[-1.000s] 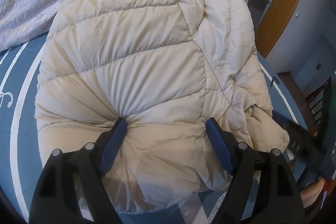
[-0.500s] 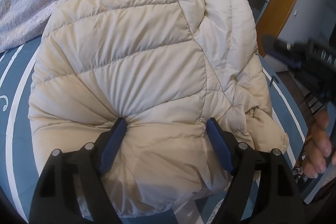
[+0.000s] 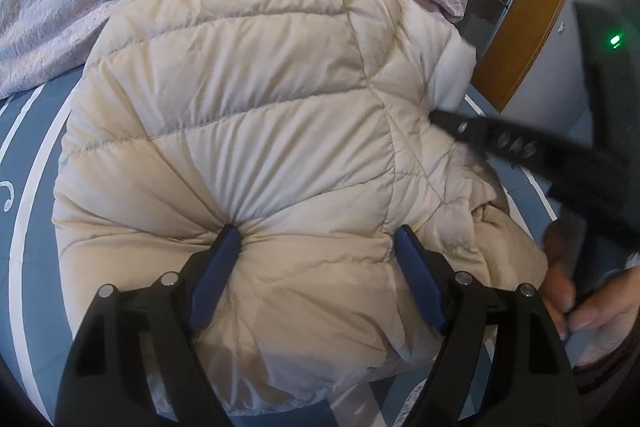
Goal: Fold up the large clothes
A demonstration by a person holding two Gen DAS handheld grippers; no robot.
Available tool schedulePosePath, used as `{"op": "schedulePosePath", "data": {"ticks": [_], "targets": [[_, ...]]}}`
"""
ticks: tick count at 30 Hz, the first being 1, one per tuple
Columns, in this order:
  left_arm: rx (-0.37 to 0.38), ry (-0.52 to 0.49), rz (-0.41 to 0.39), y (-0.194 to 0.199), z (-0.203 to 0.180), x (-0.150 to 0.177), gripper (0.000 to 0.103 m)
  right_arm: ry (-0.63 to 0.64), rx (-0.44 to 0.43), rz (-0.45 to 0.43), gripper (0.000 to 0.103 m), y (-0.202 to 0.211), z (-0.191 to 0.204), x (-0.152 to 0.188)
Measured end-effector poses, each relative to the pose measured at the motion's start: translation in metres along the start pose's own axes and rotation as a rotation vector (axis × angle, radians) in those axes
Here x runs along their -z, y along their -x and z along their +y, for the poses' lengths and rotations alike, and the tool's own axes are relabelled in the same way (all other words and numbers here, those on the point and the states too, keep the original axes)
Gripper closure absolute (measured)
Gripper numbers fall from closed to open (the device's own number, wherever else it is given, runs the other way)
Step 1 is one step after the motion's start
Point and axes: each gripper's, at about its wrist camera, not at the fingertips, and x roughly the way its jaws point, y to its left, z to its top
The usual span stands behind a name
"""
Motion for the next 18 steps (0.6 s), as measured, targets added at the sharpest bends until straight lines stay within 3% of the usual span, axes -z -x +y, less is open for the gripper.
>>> {"op": "schedulePosePath", "data": {"ticks": [6, 18], "targets": [[0.018, -0.005, -0.007, 0.005, -0.001, -0.001, 0.025, -0.029, 0.032, 0.047, 0.088, -0.017, -0.014, 0.008], [0.051, -0.035, -0.033, 0.023, -0.013, -0.01, 0.028, -0.066, 0.046, 0.06, 0.089, -0.025, -0.036, 0.023]]}}
